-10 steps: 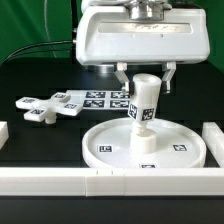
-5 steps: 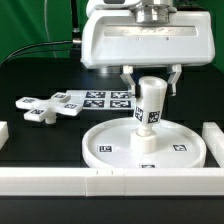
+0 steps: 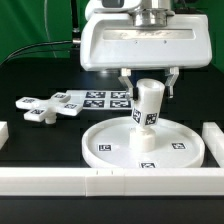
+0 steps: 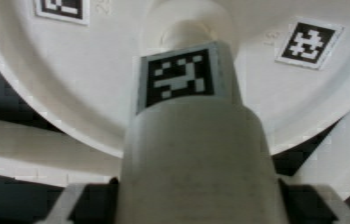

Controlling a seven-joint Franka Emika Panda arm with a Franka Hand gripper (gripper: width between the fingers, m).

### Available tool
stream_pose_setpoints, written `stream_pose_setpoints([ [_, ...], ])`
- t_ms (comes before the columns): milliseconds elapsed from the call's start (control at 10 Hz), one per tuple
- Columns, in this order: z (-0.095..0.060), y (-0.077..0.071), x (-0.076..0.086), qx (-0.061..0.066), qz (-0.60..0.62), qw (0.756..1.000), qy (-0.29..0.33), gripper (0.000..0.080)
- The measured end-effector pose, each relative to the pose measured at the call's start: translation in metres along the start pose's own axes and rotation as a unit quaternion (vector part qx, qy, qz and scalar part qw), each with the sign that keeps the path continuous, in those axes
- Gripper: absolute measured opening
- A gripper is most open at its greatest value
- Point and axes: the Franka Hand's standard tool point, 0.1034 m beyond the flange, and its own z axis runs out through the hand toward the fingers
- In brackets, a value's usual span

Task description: Assemble round table

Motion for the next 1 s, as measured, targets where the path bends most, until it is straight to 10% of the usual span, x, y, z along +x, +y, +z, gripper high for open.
stream_pose_setpoints([
  [1000, 0.0072, -0.0016, -0.0017, -0.006, -0.007, 1.0, 0.02, 0.0501],
])
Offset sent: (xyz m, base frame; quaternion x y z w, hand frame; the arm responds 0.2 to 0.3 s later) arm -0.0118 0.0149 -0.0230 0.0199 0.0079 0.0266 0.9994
